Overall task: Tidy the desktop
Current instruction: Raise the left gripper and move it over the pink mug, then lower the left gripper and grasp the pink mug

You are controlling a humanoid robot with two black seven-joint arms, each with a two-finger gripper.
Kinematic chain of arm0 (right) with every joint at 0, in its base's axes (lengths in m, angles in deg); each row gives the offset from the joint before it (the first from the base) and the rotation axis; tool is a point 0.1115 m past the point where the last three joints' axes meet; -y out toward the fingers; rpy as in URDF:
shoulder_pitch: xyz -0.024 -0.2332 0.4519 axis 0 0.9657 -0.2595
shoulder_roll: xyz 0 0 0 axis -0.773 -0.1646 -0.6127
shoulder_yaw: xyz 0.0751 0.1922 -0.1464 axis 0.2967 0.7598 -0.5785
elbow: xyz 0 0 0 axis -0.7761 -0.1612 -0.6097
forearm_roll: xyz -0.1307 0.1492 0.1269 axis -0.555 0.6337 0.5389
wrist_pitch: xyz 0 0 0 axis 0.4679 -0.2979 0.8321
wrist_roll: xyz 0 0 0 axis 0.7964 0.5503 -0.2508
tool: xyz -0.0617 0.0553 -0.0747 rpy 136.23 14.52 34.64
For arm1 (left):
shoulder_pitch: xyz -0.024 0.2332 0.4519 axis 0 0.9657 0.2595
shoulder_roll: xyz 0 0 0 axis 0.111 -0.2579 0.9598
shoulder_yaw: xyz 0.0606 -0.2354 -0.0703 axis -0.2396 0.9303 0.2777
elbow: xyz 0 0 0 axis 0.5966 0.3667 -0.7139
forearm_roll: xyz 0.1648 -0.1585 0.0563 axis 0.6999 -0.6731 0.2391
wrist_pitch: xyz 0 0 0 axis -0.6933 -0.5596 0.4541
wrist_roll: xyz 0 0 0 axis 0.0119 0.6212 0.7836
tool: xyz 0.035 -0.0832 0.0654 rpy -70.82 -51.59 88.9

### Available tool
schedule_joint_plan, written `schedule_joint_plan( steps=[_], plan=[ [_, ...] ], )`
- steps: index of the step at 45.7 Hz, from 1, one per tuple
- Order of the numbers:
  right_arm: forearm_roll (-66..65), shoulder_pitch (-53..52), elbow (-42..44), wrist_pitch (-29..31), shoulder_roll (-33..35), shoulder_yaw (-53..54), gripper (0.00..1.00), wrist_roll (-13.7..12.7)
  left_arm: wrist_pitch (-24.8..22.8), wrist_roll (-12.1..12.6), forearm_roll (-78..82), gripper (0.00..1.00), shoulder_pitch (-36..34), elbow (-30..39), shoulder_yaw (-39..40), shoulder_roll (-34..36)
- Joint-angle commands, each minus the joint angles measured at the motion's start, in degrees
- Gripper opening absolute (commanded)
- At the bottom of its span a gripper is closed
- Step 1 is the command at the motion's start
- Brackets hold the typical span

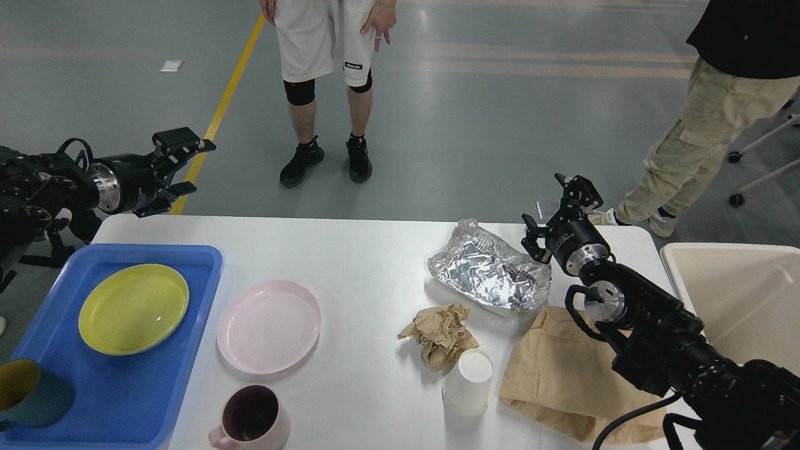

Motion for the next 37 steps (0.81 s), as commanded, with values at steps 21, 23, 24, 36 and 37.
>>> schedule_joint_plan(
  steps=[21, 23, 24, 36, 37],
  plan=[
    [-0.1, 0.0, 0.0, 0.0, 0.0, 0.0, 1.0, 0.0, -16.1, -0.1, 17.0, 0.96, -18.7, 20.9, -28.3, -1.1],
    [0.0, 0.0, 0.0, 0.0, 0.0, 0.0, 1.0, 0.0, -16.1, -0.1, 17.1, 0.96, -21.0, 25.3, -30.6, -1.4],
    [0.0, 0.0, 0.0, 0.0, 0.0, 0.0, 1.0, 0.0, -16.1, -0.1, 17.1, 0.96, -22.1, 27.3, -31.9, -1.9],
    [0.0, 0.0, 0.0, 0.0, 0.0, 0.0, 1.0, 0.0, -16.1, 0.0, 17.2, 0.96, -32.2, 46.9, -43.6, -7.6],
    [-0.1, 0.0, 0.0, 0.0, 0.0, 0.0, 1.0, 0.0, -16.1, 0.1, 17.2, 0.96, -32.5, 47.6, -43.8, -7.9]
  ],
)
